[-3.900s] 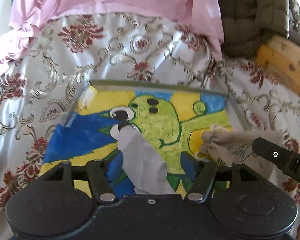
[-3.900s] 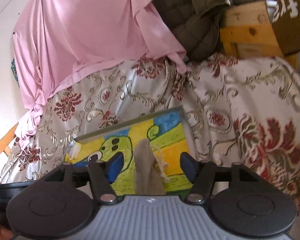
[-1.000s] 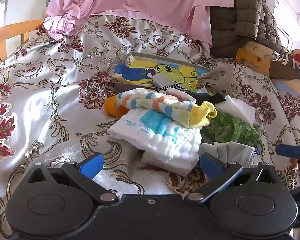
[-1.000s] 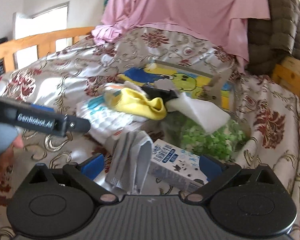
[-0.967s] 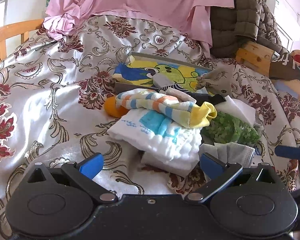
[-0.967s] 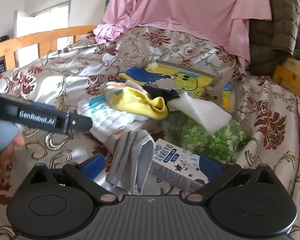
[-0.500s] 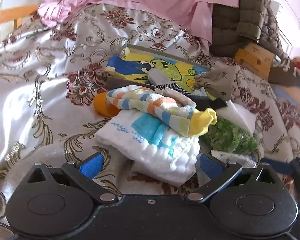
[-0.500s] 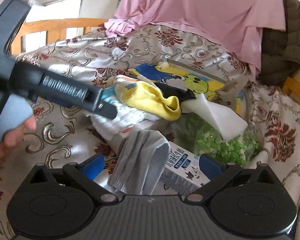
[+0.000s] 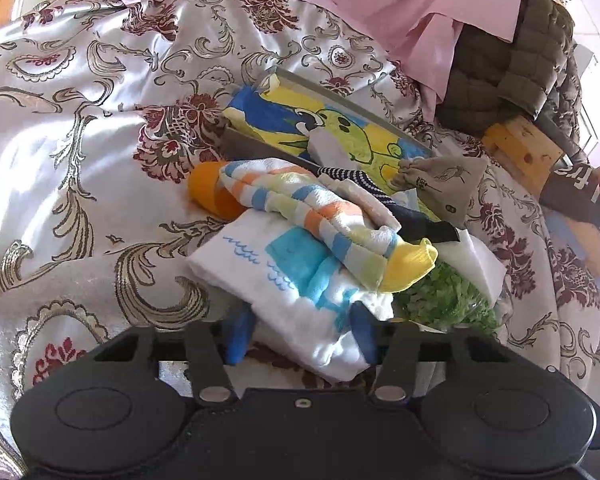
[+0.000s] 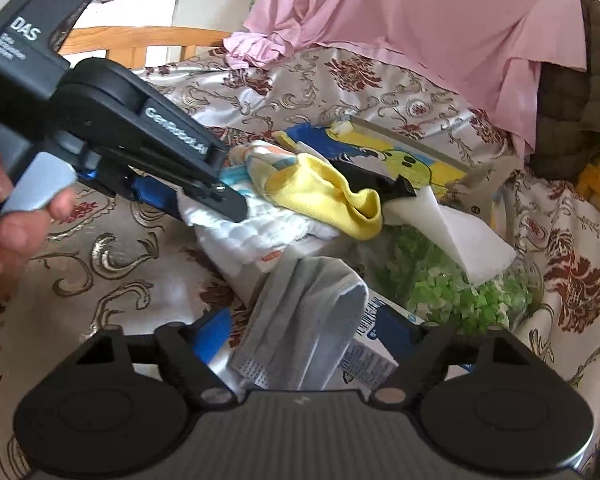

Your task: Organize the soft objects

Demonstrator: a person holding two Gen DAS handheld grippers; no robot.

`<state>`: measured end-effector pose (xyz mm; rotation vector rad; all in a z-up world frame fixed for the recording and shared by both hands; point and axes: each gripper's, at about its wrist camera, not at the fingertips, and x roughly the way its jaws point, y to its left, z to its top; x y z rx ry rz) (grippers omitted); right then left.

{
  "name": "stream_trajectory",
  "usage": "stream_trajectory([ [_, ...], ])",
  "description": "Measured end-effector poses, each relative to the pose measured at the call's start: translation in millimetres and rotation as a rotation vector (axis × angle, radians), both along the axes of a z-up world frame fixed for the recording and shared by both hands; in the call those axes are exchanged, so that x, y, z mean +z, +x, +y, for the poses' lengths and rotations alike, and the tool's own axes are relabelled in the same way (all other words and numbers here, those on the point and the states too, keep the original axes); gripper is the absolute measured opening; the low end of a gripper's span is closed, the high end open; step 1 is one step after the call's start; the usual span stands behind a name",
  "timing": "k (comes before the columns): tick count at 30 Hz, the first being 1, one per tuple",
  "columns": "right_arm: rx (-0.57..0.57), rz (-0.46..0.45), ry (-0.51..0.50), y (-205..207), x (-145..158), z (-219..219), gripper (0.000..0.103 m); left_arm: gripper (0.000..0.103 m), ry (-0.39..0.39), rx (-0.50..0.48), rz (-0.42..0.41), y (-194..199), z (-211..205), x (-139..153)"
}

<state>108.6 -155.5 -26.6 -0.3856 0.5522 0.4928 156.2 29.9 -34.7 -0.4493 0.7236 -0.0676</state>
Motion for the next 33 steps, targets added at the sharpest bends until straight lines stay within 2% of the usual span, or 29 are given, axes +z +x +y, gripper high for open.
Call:
stream_trajectory([
  [3, -0.003, 0.005, 0.000, 1, -2, 0, 0.066, 0.040, -0.015, -0.001, 0.005, 0, 1, 1],
  [4, 0.000, 0.007, 0.000, 2, -2, 0, 0.057, 0.037, -0.014, -0.001, 0.005, 0, 1, 1],
  [6, 0.004, 0.014, -0.005, 3, -3, 2, 0.050, 0.031, -0.002, -0.005, 0.001, -1, 0, 4],
  [8, 0.007, 0.022, -0.001, 3, -3, 2, 0.037, 0.019, 0.006, -0.007, -0.005, -3, -1, 8],
  [9, 0.009, 0.020, 0.002, 2, -2, 2, 0.035, 0.016, 0.003, -0.017, -0.005, -3, -1, 9],
  [11, 0.009, 0.002, -0.003, 0, 0, 2, 0.020, 0.016, 0.014, -0.022, -0.012, -6, -4, 13],
  [14, -0.013, -0.012, -0.016, 0, 0, 1, 0.010, 0.014, 0.045, -0.038, -0.018, -10, -11, 17],
  [17, -0.042, -0.038, -0.006, -2, 4, -3, 0.007, 0.013, 0.079, -0.068, -0.010, -15, -17, 23],
  [25, -0.114, -0.071, 0.031, -4, 15, -16, 0.005, 0.013, 0.203, -0.249, 0.034, -42, -30, 36],
  [33, -0.104, -0.092, 0.071, -11, 25, -21, 0.005, 0.013, 0.328, -0.374, 0.097, -72, -21, 44],
])
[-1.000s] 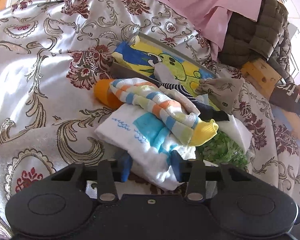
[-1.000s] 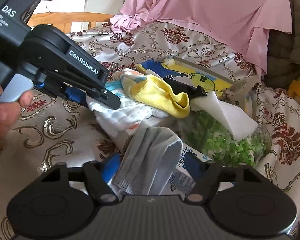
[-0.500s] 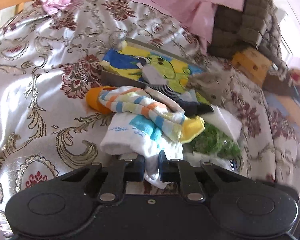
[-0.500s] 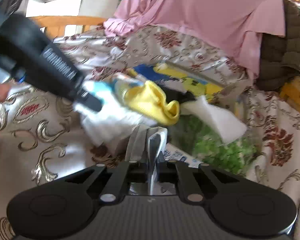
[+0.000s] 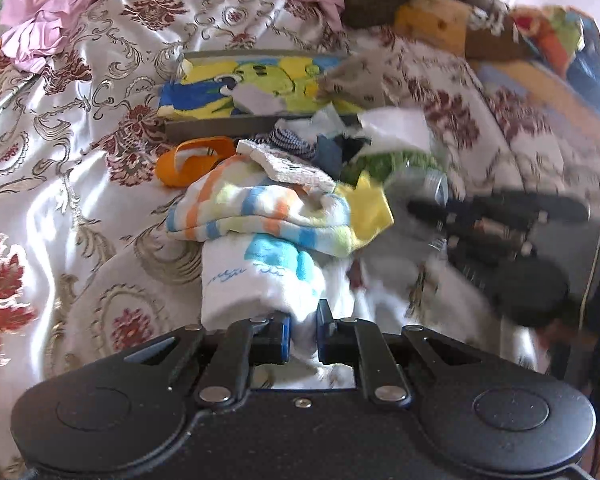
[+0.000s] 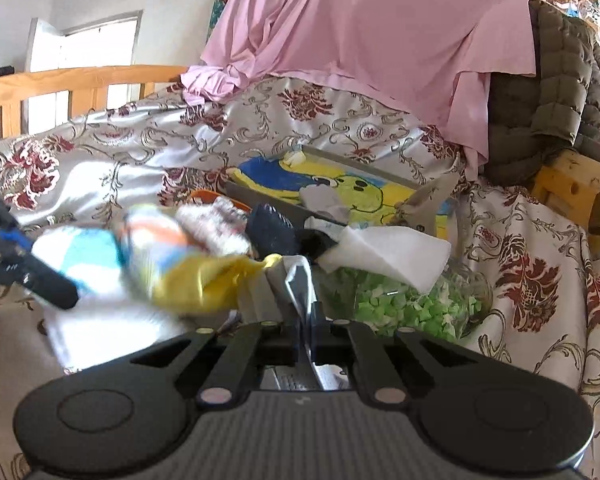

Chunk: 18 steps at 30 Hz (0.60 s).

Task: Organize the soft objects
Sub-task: 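Lift the white baby cloth with the left gripper out from under the striped towel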

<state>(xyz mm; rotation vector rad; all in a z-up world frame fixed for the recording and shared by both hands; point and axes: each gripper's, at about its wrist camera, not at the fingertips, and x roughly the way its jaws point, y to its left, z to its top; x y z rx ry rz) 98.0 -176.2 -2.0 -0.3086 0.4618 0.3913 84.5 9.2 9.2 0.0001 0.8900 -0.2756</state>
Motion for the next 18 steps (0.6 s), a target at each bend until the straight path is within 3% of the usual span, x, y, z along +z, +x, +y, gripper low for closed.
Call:
stream_trajectory([
  [7, 0.004, 0.026, -0.006, 2, -2, 3, 0.005, 0.020, 0.044, 0.085, 0.001, 0, 23, -14],
  [9, -0.001, 0.036, -0.008, 3, -3, 3, 0.005, 0.028, 0.073, 0.102, -0.026, 1, 24, -15],
  [14, -0.006, 0.056, -0.003, 6, -5, 3, 0.005, 0.062, 0.176, 0.090, -0.113, -1, 18, -16],
  [18, 0.000, 0.058, -0.002, 5, -5, 4, 0.005, 0.066, 0.216, 0.044, -0.143, 1, 14, -20],
])
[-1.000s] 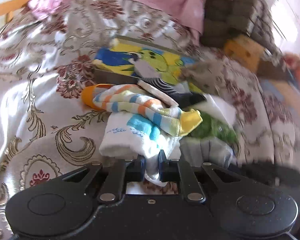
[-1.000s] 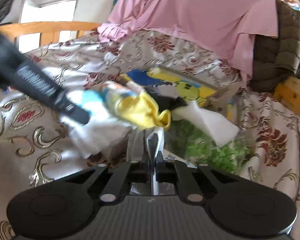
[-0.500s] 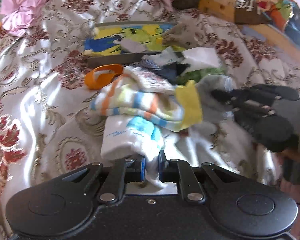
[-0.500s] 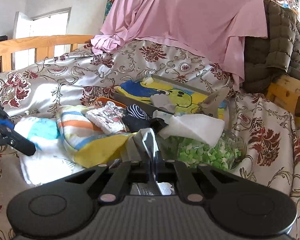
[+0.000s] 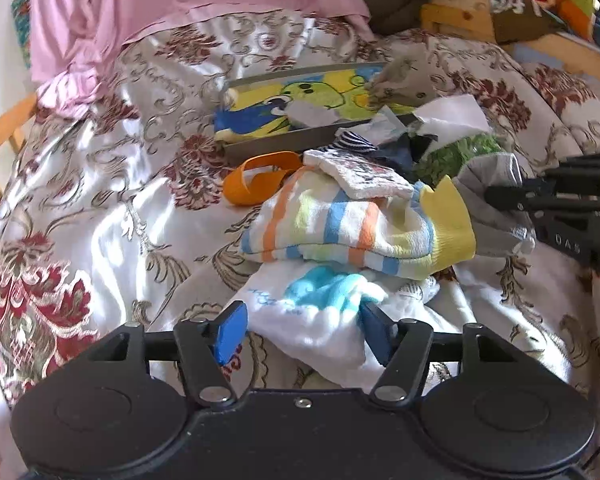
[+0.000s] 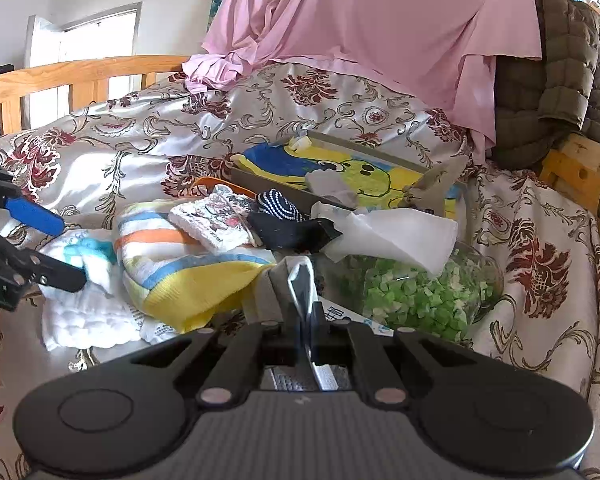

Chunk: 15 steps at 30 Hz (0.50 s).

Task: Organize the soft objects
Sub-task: 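Lift the white baby cloth with the left gripper out from under the striped towel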

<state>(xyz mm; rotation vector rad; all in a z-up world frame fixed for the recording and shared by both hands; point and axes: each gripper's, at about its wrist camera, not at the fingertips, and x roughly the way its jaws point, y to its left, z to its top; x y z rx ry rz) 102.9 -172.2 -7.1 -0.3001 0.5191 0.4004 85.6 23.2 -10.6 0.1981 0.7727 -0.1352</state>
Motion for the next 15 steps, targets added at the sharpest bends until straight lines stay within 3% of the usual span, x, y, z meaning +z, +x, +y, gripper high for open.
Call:
stream_trajectory([
  [2, 0.003, 0.007, 0.007, 0, 0, 0, 0.005, 0.073, 0.011, -0.016, -0.006, 2, -2, -2],
  [15, 0.099, 0.022, 0.024, -5, 2, 9, 0.005, 0.085, -0.028, -0.061, 0.091, 32, -13, -23],
])
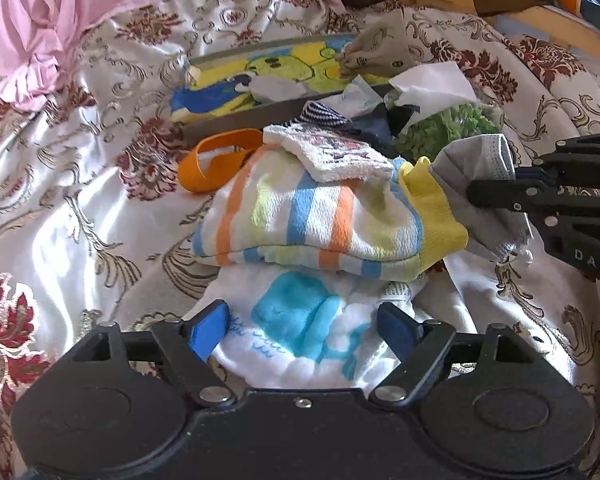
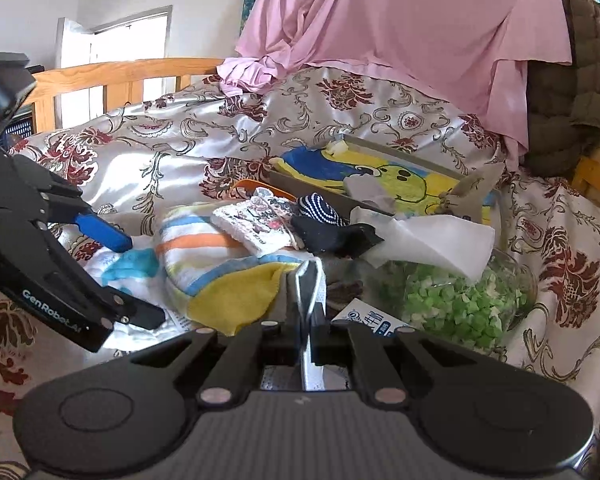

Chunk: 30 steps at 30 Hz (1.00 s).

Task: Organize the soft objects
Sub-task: 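Lift the white baby cloth with the left gripper out from under the striped towel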

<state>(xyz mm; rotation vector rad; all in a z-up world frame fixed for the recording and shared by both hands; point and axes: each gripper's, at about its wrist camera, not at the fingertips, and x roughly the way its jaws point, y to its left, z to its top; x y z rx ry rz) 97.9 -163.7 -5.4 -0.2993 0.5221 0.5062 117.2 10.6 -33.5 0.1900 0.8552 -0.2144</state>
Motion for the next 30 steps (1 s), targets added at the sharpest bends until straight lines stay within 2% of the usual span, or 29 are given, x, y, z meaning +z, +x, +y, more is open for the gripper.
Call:
stream_trajectory([
  [2, -0.002, 0.006, 0.000, 0, 0, 0, 0.005, 0.088, -0.014, 0.000, 0.025, 4, -1, -3],
  [6, 0.004, 0.041, -0.010, 4, -5, 1, 0.007, 0.088, -0.015, 0.014, 0.045, 8, -4, -7],
  [10, -0.009, 0.091, -0.020, 10, -11, 2, 0.016, 0.072, -0.012, 0.007, 0.056, 6, -9, -7],
  [12, -0.013, 0.101, -0.008, 11, -11, 1, 0.019, 0.060, -0.014, -0.005, 0.061, 4, -12, -6],
  [14, -0.010, 0.119, 0.001, 12, -12, 0, 0.028, 0.045, -0.026, -0.016, 0.074, 3, -15, -6],
  [16, 0.001, 0.134, 0.003, 13, -13, 1, 0.028, 0.041, -0.026, -0.013, 0.079, 1, -18, -7],
  [18, 0.017, 0.136, -0.005, 12, -14, 3, 0.028, 0.037, -0.024, -0.009, 0.081, -1, -21, -7],
  [20, 0.032, 0.130, -0.016, 10, -14, 5, 0.014, 0.030, -0.039, 0.004, 0.095, -2, -22, -6],
  [22, 0.037, 0.106, -0.032, 7, -13, 6, 0.011, 0.025, -0.066, 0.015, 0.120, -2, -21, -2],
  [30, -0.040, -0.024, 0.005, -1, 5, -4, 0.006, 0.018, -0.268, 0.013, 0.225, -9, -23, 22],
])
